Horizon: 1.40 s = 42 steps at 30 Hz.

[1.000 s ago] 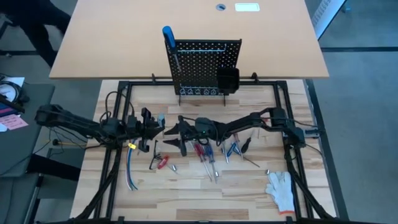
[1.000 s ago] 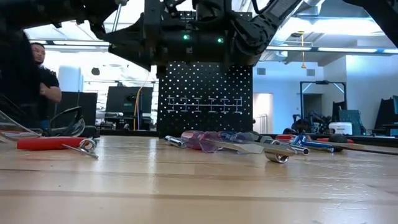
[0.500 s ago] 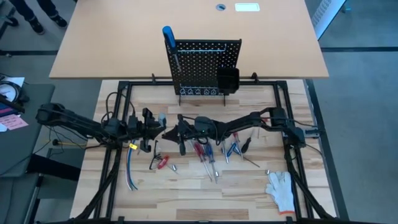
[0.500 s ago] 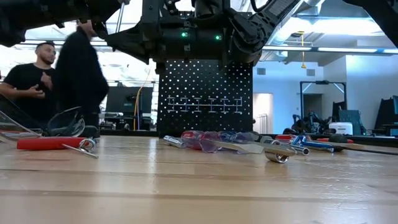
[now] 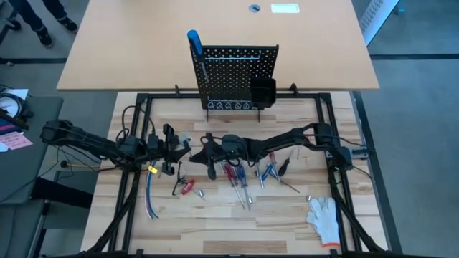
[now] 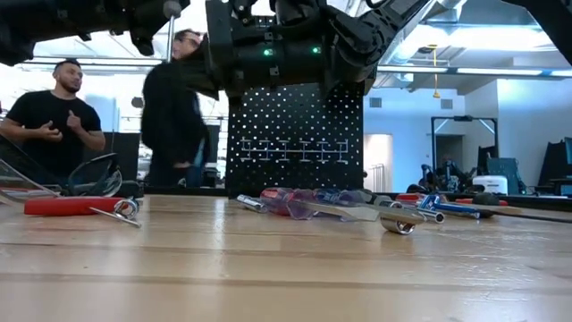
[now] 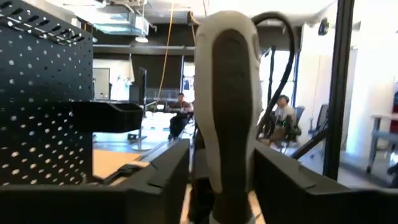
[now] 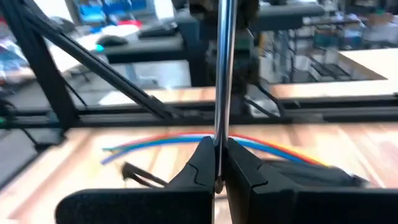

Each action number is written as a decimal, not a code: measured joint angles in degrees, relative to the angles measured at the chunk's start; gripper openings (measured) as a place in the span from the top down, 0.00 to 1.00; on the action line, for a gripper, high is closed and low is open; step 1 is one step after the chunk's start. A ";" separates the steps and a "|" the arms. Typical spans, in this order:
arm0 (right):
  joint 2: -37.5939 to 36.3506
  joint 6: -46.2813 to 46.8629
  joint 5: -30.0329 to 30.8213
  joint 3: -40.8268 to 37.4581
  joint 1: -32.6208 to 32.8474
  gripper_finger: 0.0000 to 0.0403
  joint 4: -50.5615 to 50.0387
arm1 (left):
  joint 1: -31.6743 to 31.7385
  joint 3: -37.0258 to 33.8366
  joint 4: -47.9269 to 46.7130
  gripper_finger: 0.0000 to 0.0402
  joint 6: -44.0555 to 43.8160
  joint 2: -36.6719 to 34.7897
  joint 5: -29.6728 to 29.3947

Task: Hang tools onto peg board
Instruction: Hang the gray screwdriver on the pegboard

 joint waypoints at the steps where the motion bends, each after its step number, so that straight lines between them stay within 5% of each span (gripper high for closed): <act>1: -0.60 -0.51 1.17 0.00 0.02 0.96 -1.37 | 0.00 0.00 -2.10 0.58 0.47 -1.64 -0.82; 10: -8.31 -3.51 10.45 0.00 0.06 0.96 -15.54 | 0.00 0.02 -27.39 0.53 4.08 -22.11 -11.37; 16: -14.82 -4.65 18.50 0.00 -0.15 0.96 -19.59 | 0.00 0.02 -36.31 0.54 5.28 -30.74 -14.14; 20: -19.76 -3.18 21.40 1.39 -2.60 0.96 -19.74 | 0.00 0.04 -36.83 0.54 6.54 -31.25 -14.64; 29: -21.02 2.49 21.29 16.40 -12.45 0.96 -37.34 | 0.00 4.92 -41.95 0.54 6.97 -26.49 -14.78; 42: -19.03 4.80 18.92 17.43 -17.08 0.96 -36.77 | 0.00 5.44 -41.79 0.54 6.13 -24.02 -14.73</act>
